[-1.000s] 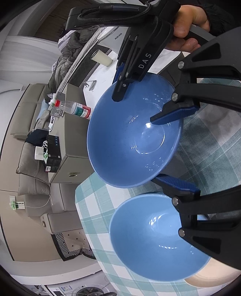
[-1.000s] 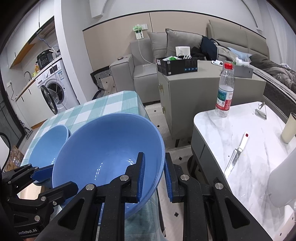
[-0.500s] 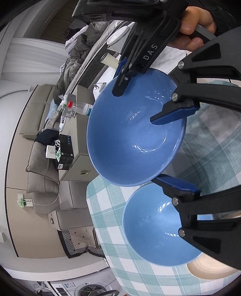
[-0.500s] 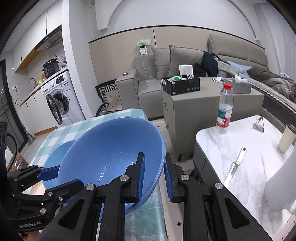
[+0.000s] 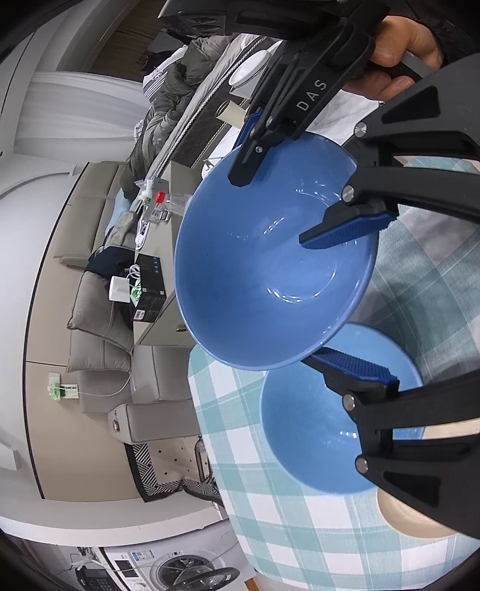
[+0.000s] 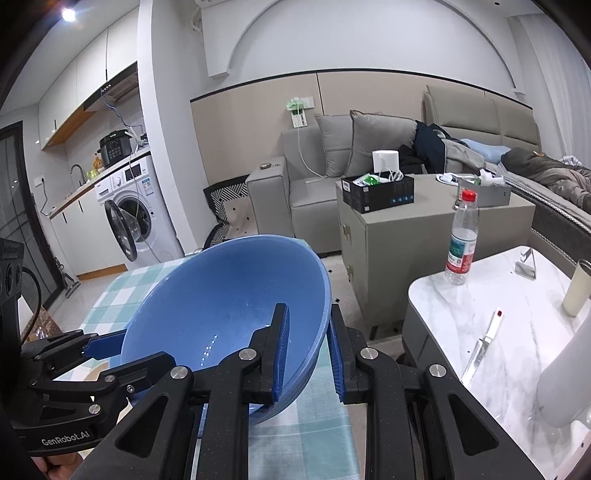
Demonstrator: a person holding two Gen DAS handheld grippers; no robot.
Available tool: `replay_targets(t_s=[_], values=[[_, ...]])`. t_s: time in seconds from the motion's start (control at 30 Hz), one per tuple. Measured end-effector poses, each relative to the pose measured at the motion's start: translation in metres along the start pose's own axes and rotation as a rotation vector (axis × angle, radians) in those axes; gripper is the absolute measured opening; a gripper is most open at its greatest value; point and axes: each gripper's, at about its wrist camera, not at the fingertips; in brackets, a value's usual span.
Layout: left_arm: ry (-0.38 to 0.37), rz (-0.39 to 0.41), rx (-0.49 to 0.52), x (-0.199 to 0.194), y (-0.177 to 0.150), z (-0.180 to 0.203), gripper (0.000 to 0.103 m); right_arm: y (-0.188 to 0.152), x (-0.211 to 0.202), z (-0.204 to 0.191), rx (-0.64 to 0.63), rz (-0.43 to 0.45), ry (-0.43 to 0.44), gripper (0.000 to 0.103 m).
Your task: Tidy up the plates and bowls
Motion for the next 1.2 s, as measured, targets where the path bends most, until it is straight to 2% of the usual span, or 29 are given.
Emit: replay_targets(t_s=[0.37,0.97,1.2], values=[[0.007,0.033,-0.024,-0.013,-0.001,-0.014,0.054,0.005,-0.002,-0.010,0.018,0.030,0.055,0.021],[0.033,0.062,-0.088,-0.027,-0.009,-0.050,0.054,0.003,0.024,-0.051,-0.015,0.007,0.104,0.021],[0.053,0.071,-0.124,-0.028,-0.014,-0.068,0.045,0.001,0.035,-0.064,-0.030,-0.005,0.110,0.021]])
Point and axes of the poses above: each gripper's, at about its wrist camera, not at the fingertips, and x roughly the way its jaws point, z to its right, y to its top, and after that the axes turned 15 degrees about -z, right-handed
